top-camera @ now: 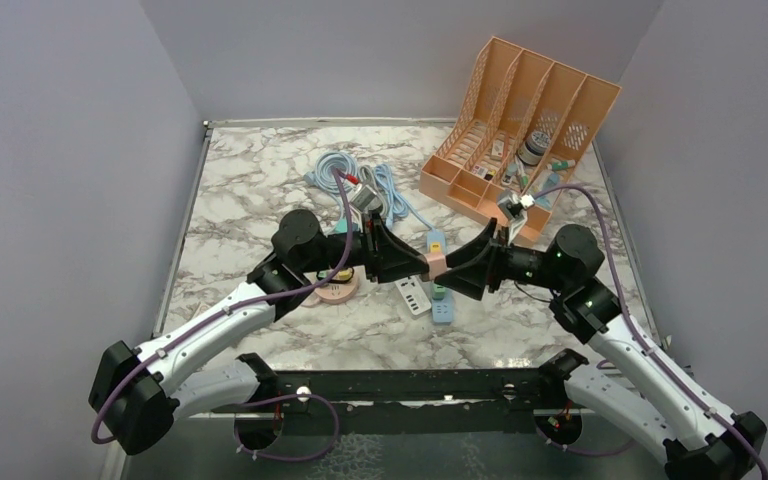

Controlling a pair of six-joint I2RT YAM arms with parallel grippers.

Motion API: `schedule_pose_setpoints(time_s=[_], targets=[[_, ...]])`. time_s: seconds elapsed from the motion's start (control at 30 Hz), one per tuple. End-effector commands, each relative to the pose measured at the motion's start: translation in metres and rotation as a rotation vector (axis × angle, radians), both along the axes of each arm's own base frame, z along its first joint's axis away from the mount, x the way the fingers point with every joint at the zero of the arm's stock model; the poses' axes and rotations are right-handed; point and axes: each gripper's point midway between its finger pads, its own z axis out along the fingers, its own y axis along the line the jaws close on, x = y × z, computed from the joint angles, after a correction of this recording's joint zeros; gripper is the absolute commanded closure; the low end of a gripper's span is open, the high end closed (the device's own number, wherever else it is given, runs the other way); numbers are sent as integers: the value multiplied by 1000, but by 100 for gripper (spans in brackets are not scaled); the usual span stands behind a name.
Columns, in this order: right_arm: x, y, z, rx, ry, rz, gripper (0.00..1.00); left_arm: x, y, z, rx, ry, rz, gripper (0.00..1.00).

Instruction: Insert the plug

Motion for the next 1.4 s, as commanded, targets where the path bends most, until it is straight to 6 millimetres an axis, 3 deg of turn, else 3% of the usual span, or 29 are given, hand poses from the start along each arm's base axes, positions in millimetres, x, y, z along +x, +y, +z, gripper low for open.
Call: schedule_pose_setpoints(time_s=[0.0,0.23,0.6,0.67,0.8,0.87,0.93,1.07,1.2,1.37], targets=[[-14,8,7,65,21,113,40,-13,4,28,-48,-64,-59,88],[-19,14,12,128,51,175,56,-17,5,27,-48,-74,-76,88],[-25,16,18,191,69,220,57,-17,4,19,-33,-67,-85,88],[-23,16,18,193,82,212,62,-16,4,18,-30,-65,-82,86],[-20,16,14,192,93,190,84,-14,4,14,-24,-65,-66,76],[-16,16,10,179,103,169,97,-11,4,9,-17,-66,-51,65],[-12,16,6,167,110,146,99,-7,5,5,-8,-74,-21,51],[-2,15,-11,113,156,81,99,13,12,-10,63,-107,114,31],[10,11,-42,12,219,-4,99,46,39,-29,202,-139,368,25],[21,-3,-96,-168,341,-136,99,71,83,-41,307,-199,627,23]])
